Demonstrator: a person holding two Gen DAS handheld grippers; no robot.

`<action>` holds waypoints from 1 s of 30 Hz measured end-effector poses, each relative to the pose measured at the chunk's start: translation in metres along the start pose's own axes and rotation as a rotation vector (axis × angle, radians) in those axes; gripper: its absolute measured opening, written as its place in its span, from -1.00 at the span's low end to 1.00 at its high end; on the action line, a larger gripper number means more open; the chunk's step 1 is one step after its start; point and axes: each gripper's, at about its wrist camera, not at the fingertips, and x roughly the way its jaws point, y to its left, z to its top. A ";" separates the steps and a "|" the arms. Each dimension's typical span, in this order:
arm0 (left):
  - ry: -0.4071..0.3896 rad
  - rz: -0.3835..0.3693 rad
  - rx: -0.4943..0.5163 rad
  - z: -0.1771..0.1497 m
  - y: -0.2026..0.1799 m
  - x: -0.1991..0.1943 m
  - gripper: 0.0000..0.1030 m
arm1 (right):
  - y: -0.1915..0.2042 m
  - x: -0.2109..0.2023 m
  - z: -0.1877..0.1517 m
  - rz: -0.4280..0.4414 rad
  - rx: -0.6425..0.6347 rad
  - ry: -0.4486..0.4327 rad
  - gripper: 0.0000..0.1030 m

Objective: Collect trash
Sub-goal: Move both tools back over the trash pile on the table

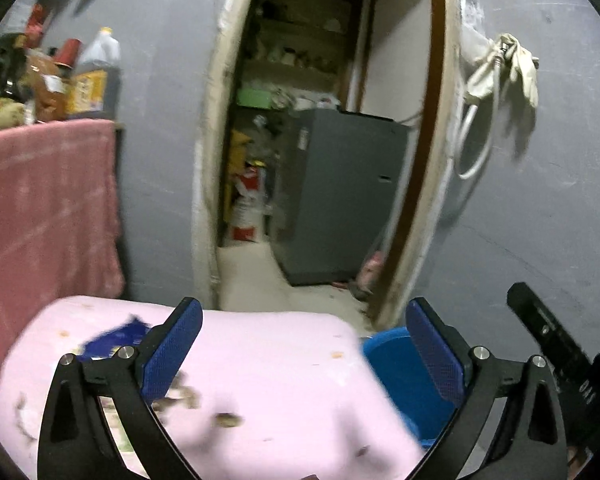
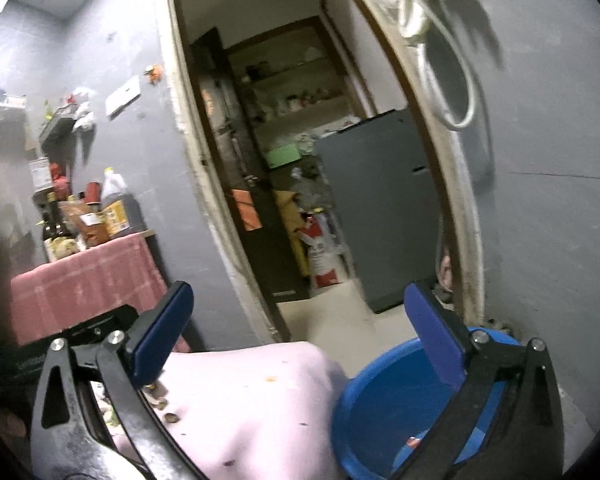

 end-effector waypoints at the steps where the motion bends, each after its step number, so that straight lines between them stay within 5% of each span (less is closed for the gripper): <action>1: -0.008 0.015 -0.003 -0.001 0.006 -0.006 0.94 | 0.005 0.004 0.000 0.009 -0.006 0.003 1.00; 19: -0.053 0.252 -0.033 -0.032 0.116 -0.070 0.94 | 0.106 0.048 -0.038 0.215 -0.147 0.165 1.00; 30: 0.104 0.234 -0.084 -0.065 0.149 -0.058 0.94 | 0.119 0.088 -0.075 0.190 -0.223 0.430 0.97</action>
